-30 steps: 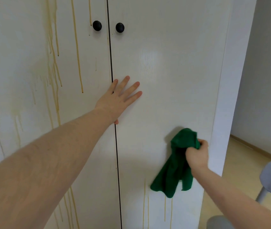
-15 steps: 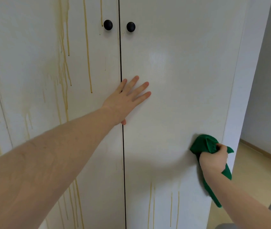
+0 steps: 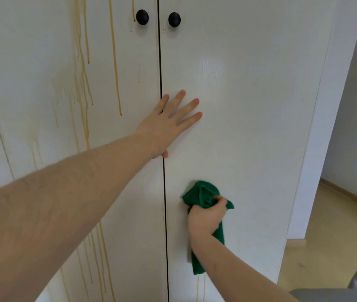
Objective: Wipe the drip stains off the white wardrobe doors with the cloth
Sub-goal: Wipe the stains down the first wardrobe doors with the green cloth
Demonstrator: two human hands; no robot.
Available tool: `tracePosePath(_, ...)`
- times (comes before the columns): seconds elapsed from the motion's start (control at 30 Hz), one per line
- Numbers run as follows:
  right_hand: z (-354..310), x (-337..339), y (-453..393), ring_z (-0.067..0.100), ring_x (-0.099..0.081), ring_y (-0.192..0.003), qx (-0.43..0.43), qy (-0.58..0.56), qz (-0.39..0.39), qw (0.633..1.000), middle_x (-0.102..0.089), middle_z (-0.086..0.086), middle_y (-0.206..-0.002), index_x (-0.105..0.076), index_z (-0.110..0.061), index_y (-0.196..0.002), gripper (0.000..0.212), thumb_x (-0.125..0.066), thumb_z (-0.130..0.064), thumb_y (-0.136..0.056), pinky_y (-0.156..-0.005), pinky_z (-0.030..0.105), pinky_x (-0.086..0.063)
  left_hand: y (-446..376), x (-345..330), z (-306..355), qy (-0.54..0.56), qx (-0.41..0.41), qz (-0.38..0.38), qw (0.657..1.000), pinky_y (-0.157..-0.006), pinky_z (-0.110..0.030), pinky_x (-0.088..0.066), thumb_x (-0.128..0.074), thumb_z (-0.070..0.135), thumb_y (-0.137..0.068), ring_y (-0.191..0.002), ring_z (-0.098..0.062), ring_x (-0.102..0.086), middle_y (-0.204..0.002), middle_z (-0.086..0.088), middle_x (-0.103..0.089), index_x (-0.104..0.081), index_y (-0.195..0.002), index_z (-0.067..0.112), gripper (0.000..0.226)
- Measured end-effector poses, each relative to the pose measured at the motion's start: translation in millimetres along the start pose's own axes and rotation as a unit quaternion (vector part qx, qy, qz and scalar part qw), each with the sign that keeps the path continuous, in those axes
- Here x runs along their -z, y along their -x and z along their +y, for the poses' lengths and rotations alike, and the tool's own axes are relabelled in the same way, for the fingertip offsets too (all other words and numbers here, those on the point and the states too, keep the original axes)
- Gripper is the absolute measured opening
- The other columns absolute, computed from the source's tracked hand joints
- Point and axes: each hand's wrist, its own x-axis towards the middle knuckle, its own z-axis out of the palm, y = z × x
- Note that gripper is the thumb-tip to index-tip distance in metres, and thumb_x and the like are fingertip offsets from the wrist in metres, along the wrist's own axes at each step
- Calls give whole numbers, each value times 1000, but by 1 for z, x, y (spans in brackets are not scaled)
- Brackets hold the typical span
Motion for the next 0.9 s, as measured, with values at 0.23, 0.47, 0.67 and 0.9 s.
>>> tracePosePath(0.23, -7, -18, 33, 22, -62, -90, 6, -43, -179, 983, -63, 6, -100, -54, -23, -91, 34, -54, 7, -75, -75, 31, -51, 2, 8, 2, -2, 4, -28, 1000, -123, -59, 1, -78, 54, -79, -145, -44, 33, -155, -11, 46, 39, -149, 19, 141)
tracePosePath(0.47, -1, 60, -14, 18, -67, -93, 9, -67, -114, 991, -69, -4, -100, -59, -26, -102, 31, -62, 1, -87, -87, 40, -58, 3, 12, 2, 2, 5, -38, 999, -124, -58, 0, -77, 54, -81, -145, -44, 34, -154, -10, 48, 40, -148, 19, 139)
tracePosePath(0.67, -5, 144, -83, 32, -64, -101, -7, -2, 16, 1000, -66, 7, -106, -57, -17, -113, 29, -53, 2, -91, -93, 47, -54, 3, 11, 4, 6, 11, -37, 999, -124, -58, 0, -77, 52, -81, -145, -44, 33, -154, -10, 47, 40, -148, 19, 140)
tracePosePath(0.9, -7, 170, -128, 37, -58, -102, -49, 37, 103, 993, -64, 14, -112, -57, -12, -126, 42, -46, 3, -89, -92, 48, -52, 4, 12, 8, 6, 16, -36, 999, -123, -60, -1, -78, 50, -81, -145, -47, 30, -155, -12, 45, 39, -149, 18, 139)
